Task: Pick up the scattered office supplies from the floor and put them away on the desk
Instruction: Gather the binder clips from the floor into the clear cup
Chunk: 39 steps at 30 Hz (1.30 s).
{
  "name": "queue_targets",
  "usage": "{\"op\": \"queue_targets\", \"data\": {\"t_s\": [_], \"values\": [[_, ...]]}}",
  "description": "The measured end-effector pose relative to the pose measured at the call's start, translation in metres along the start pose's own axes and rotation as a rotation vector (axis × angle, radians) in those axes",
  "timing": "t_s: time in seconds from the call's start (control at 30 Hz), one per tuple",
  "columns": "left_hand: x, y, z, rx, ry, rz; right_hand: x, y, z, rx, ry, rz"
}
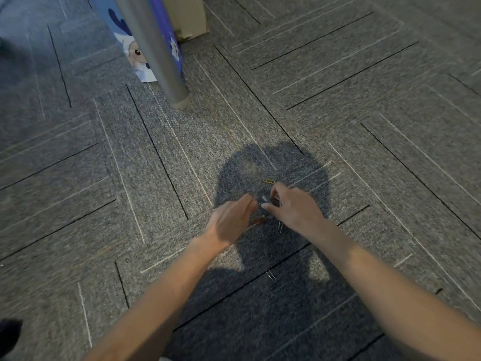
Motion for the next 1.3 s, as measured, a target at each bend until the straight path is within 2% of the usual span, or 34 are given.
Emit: {"op": "queue_targets", "data": {"t_s": [0.07,0.13,0.2,0.27,0.37,0.43,0.53,0.63,0.7,0.77,0.87,0.93,1.03,1.1,1.17,1.23,1.3], "values": [[0.002,0.003,-0.003,0.056,0.028,-0.034,0.001,0.003,-0.002,-0.011,-0.019,-0.083],[-0.001,0.004,-0.004,0.035,0.053,-0.043,0.004,0.004,0.001,-0.007,0.174,-0.133],[-0.003,0.004,-0.005,-0.009,0.129,-0.052,0.007,0.001,0.009,-0.01,0.676,-0.148],[-0.005,0.002,0.001,0.002,0.294,-0.067,0.006,-0.006,0.014,-0.094,1.199,-0.152],[0.001,0.003,0.011,0.057,0.518,-0.137,0.0,-0.017,0.022,-0.206,1.589,-0.116],[0.006,0.006,0.016,0.095,0.589,-0.173,0.004,-0.019,0.027,-0.192,1.679,-0.128],[0.009,0.008,0.021,0.155,0.621,-0.204,0.009,-0.022,0.036,-0.106,1.687,-0.13],[0.012,0.008,0.022,0.179,0.64,-0.26,0.007,-0.026,0.046,-0.037,1.688,-0.043],[0.009,0.007,0.023,0.174,0.584,-0.281,0.001,-0.029,0.05,-0.026,1.604,0.001],[0.006,0.006,0.021,0.137,0.414,-0.288,-0.001,-0.031,0.051,-0.031,1.502,-0.003],[0.002,0.005,0.012,0.039,-0.13,-0.246,-0.001,-0.03,0.048,-0.053,1.471,-0.049],[0.0,0.002,0.007,-0.008,-0.634,-0.182,-0.001,-0.029,0.045,-0.074,1.571,-0.077],[-0.006,-0.002,0.006,0.01,-1.347,-0.057,0.001,-0.026,0.042,-0.114,1.873,-0.118],[-0.011,-0.003,0.008,0.06,-1.655,0.019,0.003,-0.026,0.04,-0.141,1.984,-0.134],[-0.014,-0.003,0.012,0.093,-1.768,0.04,0.003,-0.027,0.038,-0.145,1.993,-0.141],[-0.014,-0.002,0.016,0.104,-1.757,0.012,0.003,-0.029,0.038,-0.118,1.925,-0.159],[-0.014,0.0,0.017,0.099,-1.67,-0.038,0.001,-0.032,0.039,-0.062,1.635,-0.168]]}}
Point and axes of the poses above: each hand's wrist, its own y-axis towards the middle knuckle, its own x-axis out of the palm, z = x × y, the point moved 7 cm from there along y, towards the middle knuckle, and after that the axes turned 12 degrees about -z, right-handed, at the moved point
